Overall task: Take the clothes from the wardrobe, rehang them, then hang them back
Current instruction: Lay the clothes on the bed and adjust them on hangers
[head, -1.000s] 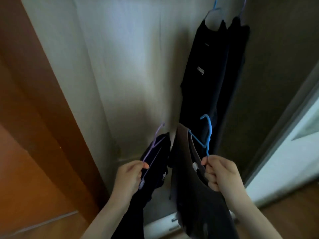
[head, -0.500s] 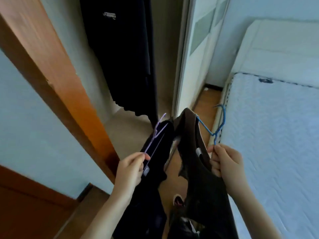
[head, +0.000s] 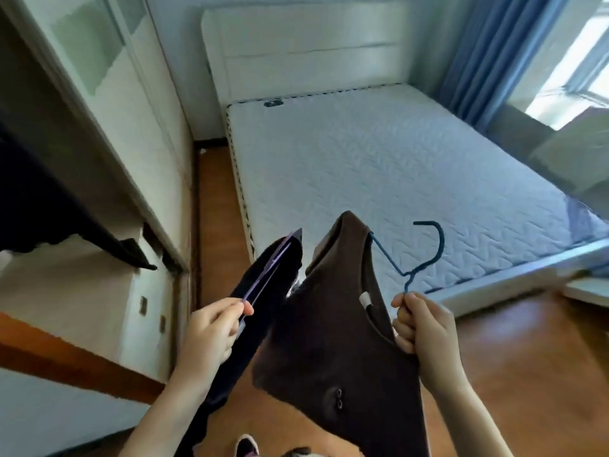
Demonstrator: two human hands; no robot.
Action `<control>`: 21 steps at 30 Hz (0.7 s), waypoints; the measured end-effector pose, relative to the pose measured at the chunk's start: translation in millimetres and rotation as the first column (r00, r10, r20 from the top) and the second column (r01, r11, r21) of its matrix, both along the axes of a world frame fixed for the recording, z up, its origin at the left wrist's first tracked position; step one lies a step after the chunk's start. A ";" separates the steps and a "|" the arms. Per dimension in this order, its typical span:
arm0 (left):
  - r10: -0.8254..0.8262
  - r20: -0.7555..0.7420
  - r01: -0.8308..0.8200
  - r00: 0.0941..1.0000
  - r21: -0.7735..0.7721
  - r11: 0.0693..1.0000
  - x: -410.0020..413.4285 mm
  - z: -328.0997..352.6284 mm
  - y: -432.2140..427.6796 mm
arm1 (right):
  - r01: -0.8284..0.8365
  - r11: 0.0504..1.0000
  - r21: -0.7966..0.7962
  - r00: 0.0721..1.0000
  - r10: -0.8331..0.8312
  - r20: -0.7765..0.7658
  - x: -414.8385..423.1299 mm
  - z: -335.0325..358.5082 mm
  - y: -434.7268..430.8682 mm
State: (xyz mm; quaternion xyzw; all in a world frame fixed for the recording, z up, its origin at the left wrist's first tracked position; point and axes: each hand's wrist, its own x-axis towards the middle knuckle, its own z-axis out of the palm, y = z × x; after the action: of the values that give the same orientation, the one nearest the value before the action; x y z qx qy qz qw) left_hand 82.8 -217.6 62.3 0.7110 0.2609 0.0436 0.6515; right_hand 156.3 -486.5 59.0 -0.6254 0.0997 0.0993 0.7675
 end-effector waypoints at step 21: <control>-0.568 -0.066 0.571 0.821 0.061 0.819 188.6 -82.1 -495.7 | 0.630 0.762 -0.149 0.776 -0.628 0.066 -28.1 -43.1 -508.0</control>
State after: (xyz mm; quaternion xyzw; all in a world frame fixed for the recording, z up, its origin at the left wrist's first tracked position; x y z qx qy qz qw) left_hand 271.4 -713.2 -19.8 0.7820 0.0492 -0.1589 0.6007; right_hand 128.1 -994.5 15.8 -0.6169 0.3068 -0.1756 0.7032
